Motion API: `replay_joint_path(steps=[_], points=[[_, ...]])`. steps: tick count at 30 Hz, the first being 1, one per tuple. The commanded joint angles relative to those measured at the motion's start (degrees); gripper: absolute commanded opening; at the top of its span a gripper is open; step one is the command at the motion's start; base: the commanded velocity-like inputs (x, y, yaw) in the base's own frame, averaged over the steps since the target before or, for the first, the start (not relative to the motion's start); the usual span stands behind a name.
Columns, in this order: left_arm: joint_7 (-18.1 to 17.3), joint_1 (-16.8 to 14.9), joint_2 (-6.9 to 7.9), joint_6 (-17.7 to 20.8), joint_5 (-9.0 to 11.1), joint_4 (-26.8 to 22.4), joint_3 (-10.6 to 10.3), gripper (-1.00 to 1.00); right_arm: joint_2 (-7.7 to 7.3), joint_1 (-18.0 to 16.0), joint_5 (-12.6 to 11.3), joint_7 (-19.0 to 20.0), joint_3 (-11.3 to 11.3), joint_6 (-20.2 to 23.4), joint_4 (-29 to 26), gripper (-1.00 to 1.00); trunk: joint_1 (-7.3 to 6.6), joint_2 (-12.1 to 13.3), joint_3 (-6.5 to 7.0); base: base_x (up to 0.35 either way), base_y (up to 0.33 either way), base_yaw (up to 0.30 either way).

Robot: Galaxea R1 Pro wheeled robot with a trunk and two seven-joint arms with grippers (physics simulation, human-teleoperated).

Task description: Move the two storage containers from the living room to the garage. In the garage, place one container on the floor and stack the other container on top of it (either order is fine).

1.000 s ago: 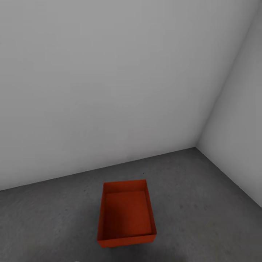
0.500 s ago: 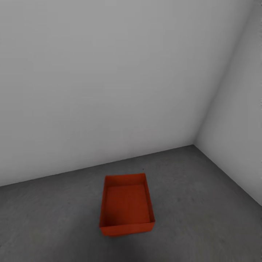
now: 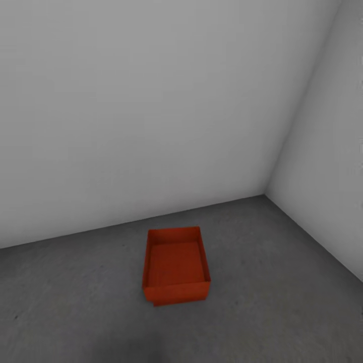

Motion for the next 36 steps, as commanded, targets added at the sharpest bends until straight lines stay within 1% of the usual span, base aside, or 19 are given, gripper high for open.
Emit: replay_joint_path(steps=[1,3,10,17,27,36], points=[[0.1,0.0,-0.09,0.2,0.2,0.0,0.1,1.0,0.23,0.1,-0.6,-0.1,0.5,-0.2,0.1,1.0,-0.04,0.0,-0.05,-0.342,0.0,0.0],[0.1,0.0,-0.55,0.2,0.2,0.0,0.1,1.0,0.77,0.9,-0.4,-0.1,0.5,-1.3,0.1,1.0,-0.04,0.0,-0.05,-0.341,0.0,0.0],[0.1,1.2,-2.0,0.0,0.1,0.0,0.1,1.0,1.11,1.6,-0.2,0.0,0.5,-2.6,0.1,1.0,-0.04,0.0,-0.05,-0.34,0.0,0.0],[0.0,1.5,-2.19,-0.2,0.1,0.0,0.1,1.0,1.13,1.6,-0.2,0.0,0.5,-2.7,0.1,1.0,-0.04,0.0,-0.05,-0.292,0.0,0.0],[0.8,1.6,-1.97,0.3,0.2,0.0,0.1,1.0,1.09,1.6,-0.1,0.0,0.5,-2.7,0.1,1.0,-0.04,0.0,-0.05,-0.035,0.0,0.0],[0.7,1.6,-2.04,0.4,0.1,0.0,0.1,1.0,1.13,1.6,-0.1,0.0,0.5,-2.8,0.0,1.0,-0.04,0.0,-0.05,-0.001,0.0,0.0]])
